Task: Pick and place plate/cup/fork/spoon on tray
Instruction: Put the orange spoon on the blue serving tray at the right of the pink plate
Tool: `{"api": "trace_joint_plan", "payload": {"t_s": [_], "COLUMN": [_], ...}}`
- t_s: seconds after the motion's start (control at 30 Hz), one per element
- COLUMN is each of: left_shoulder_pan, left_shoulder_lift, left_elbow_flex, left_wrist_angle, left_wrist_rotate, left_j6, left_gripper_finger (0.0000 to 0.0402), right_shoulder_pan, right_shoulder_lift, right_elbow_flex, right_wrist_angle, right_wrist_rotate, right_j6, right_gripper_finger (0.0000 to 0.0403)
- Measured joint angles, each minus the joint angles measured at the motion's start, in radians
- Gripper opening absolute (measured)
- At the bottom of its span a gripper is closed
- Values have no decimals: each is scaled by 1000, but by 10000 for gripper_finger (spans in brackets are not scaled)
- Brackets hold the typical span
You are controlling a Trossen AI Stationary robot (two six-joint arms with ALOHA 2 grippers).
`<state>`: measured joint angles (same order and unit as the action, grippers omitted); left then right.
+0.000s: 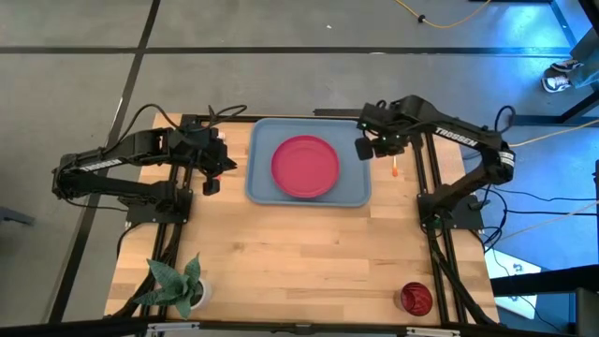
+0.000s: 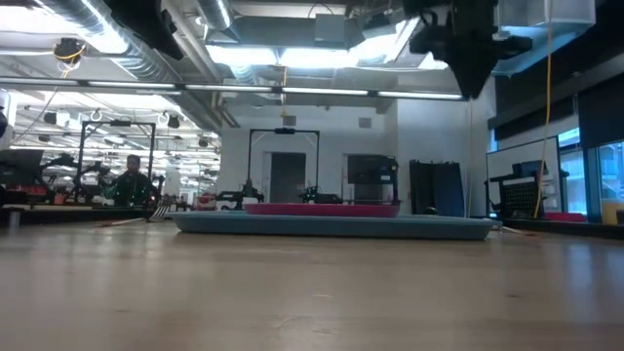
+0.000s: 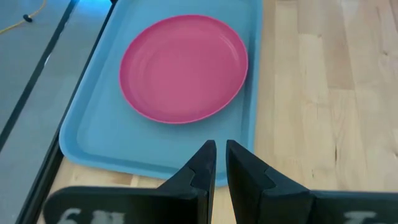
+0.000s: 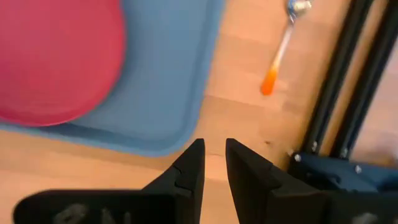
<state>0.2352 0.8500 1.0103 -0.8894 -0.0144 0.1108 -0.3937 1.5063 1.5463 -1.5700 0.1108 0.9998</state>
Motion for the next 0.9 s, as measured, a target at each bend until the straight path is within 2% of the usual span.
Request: {"api": "trace_joint_plan", "payload": {"t_s": [0.13,0.3,0.5,0.9], "left_shoulder_pan": [0,0,0,1], "left_shoulder_lift": [0,0,0,2], "left_elbow_flex": [0,0,0,0], "left_wrist_angle": [0,0,6,35], "left_wrist_rotate": [1,1,1,-55], "left_j6": [-5,-4,3,-40], "left_gripper_finger": [30,30,30,30], "right_shoulder_pan": [-28,-68,-118,-159], "right_shoulder_lift": [0,1,1,1], "right_elbow_flex": [-94,-190,-242,-277], "right_wrist_angle": [-1,42,119,131], "right_wrist_rotate": [0,1,61,57], "right_j6": [67,70,39,-14], "right_gripper_finger": [71,71,71,71]}}
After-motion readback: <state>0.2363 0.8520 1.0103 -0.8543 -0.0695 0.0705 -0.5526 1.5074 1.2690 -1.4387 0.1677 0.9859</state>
